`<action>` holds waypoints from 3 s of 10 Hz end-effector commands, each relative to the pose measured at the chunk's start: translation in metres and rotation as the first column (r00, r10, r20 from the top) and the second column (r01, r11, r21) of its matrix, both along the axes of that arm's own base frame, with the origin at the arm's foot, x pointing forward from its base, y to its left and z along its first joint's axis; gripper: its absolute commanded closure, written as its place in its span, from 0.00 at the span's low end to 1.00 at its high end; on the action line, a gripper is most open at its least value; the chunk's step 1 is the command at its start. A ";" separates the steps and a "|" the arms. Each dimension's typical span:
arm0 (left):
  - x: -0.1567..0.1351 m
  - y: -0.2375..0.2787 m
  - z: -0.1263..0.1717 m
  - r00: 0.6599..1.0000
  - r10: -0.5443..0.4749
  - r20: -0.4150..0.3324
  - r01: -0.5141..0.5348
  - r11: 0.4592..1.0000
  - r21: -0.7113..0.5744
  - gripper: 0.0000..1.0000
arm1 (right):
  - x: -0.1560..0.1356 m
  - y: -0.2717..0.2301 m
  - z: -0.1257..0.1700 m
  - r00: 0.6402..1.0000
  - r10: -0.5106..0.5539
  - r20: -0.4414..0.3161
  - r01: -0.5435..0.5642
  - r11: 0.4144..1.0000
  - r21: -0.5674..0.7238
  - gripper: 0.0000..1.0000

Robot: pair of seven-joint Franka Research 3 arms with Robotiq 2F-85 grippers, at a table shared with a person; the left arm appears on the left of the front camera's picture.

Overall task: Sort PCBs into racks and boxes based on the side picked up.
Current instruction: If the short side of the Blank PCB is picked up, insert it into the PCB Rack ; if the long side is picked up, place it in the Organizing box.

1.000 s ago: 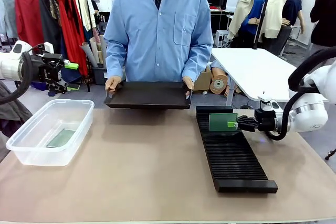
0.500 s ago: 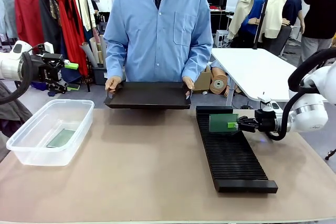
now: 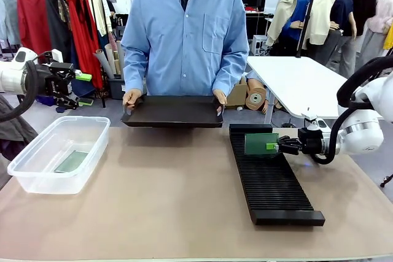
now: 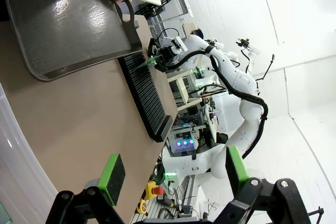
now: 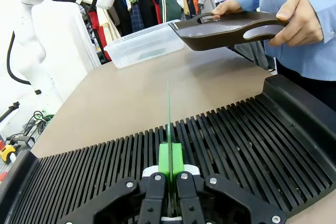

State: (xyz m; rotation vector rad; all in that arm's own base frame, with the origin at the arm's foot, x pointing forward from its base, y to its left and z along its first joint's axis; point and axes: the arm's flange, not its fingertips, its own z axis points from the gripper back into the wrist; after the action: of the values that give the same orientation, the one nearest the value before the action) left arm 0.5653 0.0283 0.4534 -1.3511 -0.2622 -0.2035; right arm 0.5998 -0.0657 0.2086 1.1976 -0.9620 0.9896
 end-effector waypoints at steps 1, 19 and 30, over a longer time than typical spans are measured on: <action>-0.001 0.001 0.002 1.000 0.003 0.004 -0.003 1.000 0.001 0.00 | 0.000 0.001 0.000 1.000 0.001 0.006 -0.001 1.000 0.001 1.00; -0.001 0.001 0.002 1.000 0.003 0.004 -0.003 1.000 0.001 0.00 | 0.025 0.003 -0.015 0.998 0.014 0.060 -0.014 1.000 -0.008 1.00; -0.001 0.001 0.002 1.000 0.003 0.004 -0.003 1.000 0.001 0.00 | 0.041 0.008 -0.015 0.993 0.064 0.095 -0.056 0.995 -0.081 1.00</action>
State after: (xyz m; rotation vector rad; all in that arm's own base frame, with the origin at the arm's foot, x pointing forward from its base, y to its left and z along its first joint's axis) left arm 0.5653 0.0283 0.4534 -1.3511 -0.2623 -0.2035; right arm 0.6344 -0.0600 0.2007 1.1819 -0.9734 1.0912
